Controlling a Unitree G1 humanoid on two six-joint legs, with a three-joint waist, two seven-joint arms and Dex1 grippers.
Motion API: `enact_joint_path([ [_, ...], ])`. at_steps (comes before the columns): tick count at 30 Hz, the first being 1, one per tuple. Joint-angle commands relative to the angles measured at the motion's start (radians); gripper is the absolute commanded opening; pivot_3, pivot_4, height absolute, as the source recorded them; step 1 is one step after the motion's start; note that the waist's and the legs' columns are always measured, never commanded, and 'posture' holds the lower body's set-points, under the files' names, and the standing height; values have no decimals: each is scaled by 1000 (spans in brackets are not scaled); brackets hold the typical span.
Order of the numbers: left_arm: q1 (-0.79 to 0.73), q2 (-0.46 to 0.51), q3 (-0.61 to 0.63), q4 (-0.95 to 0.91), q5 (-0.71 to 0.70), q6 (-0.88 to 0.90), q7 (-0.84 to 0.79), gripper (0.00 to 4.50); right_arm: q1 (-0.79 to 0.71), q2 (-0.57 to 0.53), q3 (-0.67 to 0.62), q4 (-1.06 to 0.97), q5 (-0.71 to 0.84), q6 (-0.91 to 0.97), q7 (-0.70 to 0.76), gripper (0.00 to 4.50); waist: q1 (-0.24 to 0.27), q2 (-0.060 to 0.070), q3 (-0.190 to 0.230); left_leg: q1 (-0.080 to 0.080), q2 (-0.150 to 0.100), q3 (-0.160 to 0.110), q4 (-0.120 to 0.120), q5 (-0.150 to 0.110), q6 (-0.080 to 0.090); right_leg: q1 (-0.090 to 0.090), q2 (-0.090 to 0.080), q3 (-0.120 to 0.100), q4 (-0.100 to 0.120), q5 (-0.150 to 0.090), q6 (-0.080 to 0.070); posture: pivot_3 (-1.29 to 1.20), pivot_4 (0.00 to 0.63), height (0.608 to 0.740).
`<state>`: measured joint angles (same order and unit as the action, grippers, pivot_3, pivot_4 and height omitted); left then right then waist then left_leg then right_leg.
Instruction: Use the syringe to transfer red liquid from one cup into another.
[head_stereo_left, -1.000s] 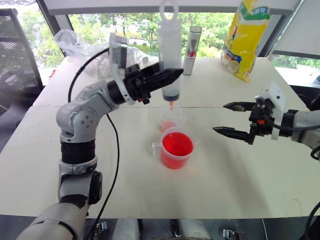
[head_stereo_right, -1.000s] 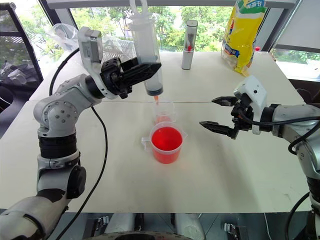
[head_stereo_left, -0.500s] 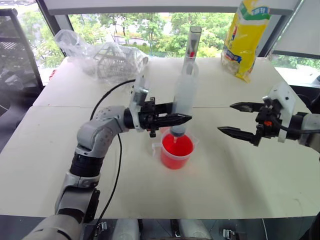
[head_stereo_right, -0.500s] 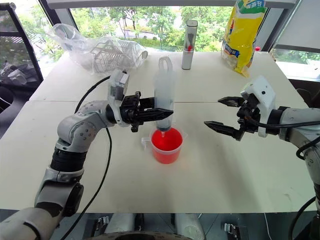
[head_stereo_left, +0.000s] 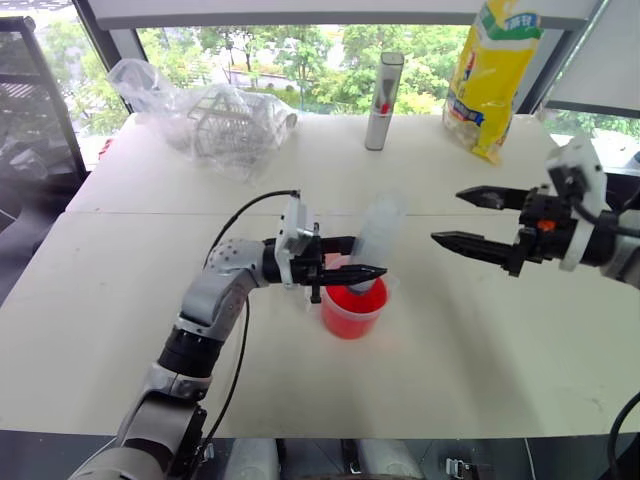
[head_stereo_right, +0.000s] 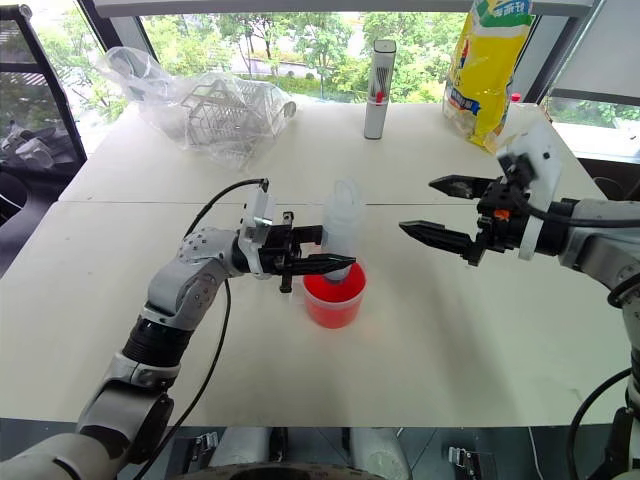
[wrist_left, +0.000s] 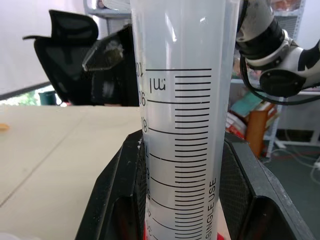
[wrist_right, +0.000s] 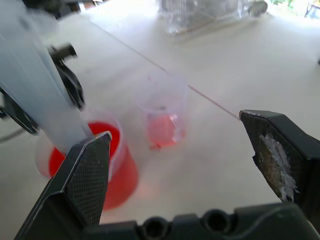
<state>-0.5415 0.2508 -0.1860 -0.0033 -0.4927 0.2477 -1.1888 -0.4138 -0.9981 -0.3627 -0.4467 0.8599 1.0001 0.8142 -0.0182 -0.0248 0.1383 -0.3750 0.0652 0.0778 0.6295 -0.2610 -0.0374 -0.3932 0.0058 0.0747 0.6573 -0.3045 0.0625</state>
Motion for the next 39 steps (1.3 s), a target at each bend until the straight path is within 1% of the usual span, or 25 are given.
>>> enact_joint_path([
  [1,6,-11,-3,8,19,-54,2,1330,-52,15,-57,-1,102,57,-51,4500,-1,0,0,0,0,0,0,0,1,0,0,0,0,0,0,0,150,740],
  [5,8,-25,-2,45,44,-93,10,1330,-80,65,-67,-27,238,109,-119,4500,0,0,0,0,1,0,0,-1,2,0,0,0,-1,0,0,0,150,740],
  [14,14,-28,-5,54,56,-109,14,1330,-82,113,-36,-78,404,114,-236,4500,0,0,0,-1,1,0,-1,-1,2,0,0,0,-2,0,0,0,150,740],
  [22,18,-26,-8,48,60,-106,10,1330,-116,143,29,-83,472,83,-310,4500,0,0,0,-1,2,0,-1,-1,2,0,0,0,-3,0,0,0,150,740],
  [29,22,-24,-10,41,63,-103,11,1330,-146,162,87,-79,477,63,-328,4500,-1,0,0,-2,2,0,-1,-2,3,0,0,0,-4,0,0,0,150,740],
  [32,24,-24,-11,36,63,-100,13,1330,-151,169,111,-81,471,56,-329,3698,-1,0,0,-2,2,0,-2,-2,3,0,0,0,-4,0,0,0,150,740],
  [35,28,-23,-13,31,62,-98,14,1330,-155,172,125,-81,471,50,-333,2249,-1,0,0,-2,2,0,-2,-2,4,0,0,0,-5,0,0,0,150,740],
  [39,29,-24,-15,27,63,-96,16,1330,-164,174,144,-79,467,45,-337,32,-2,0,0,-2,3,0,-2,-2,4,0,0,0,-5,0,0,0,150,740],
])
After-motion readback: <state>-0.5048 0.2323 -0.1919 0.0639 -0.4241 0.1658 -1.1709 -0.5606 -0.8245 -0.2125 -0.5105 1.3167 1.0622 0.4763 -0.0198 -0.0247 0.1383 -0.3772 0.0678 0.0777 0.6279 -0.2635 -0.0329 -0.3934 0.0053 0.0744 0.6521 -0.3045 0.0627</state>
